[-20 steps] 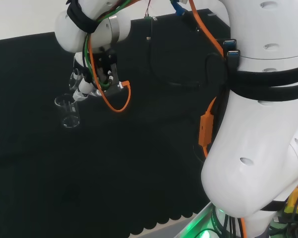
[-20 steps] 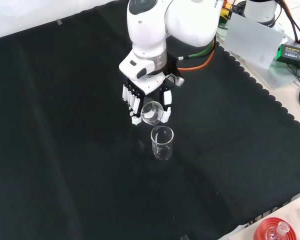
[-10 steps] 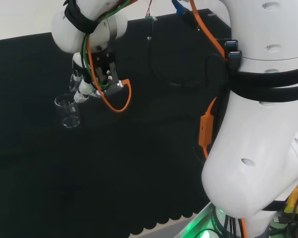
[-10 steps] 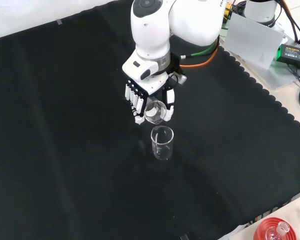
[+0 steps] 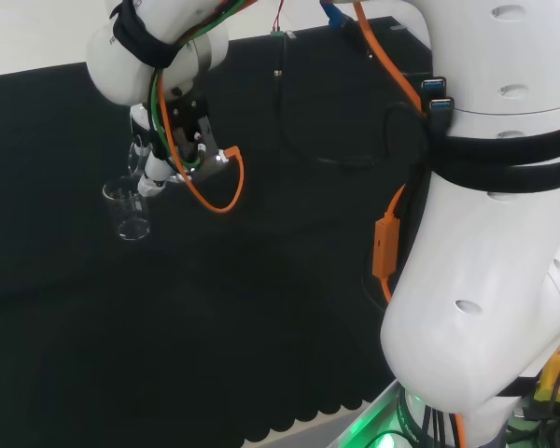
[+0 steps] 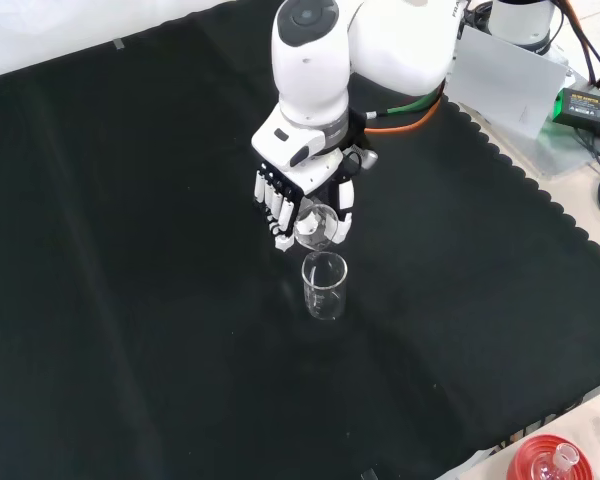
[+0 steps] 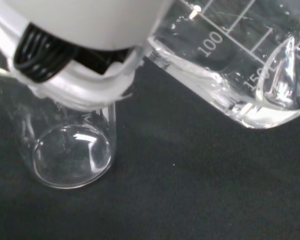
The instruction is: Pour the water from the handheld beaker into the one on the table.
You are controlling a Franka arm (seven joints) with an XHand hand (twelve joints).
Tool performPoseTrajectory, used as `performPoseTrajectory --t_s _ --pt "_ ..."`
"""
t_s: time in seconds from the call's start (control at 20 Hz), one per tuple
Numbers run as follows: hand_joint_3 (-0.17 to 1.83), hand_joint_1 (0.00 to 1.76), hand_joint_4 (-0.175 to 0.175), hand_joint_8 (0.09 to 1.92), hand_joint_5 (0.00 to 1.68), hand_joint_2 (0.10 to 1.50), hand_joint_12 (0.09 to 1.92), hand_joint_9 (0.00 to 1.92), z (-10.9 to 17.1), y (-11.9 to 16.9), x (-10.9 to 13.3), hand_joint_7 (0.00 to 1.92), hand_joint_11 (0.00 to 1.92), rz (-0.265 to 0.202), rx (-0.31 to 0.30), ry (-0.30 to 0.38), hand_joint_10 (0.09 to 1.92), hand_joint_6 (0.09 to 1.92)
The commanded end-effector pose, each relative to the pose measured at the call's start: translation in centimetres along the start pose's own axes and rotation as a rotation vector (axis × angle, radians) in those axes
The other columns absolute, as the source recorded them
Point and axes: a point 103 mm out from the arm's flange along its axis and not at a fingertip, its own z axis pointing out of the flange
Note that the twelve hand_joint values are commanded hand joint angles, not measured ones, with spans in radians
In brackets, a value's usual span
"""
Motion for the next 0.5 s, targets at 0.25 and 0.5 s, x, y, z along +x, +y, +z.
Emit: performPoseTrajectory --t_s 0.25,0.5 --pt "0.61 1.19 0.036 0.09 1.52 0.62 0.81 1.61 -0.08 0.57 2.22 1.70 1.28 0.007 0.044 -0.081 0.09 0.16" --pt "0.61 1.19 0.036 0.09 1.52 0.62 0.81 1.61 -0.08 0.53 1.61 1.70 1.28 0.014 0.051 -0.102 0.09 0.16"
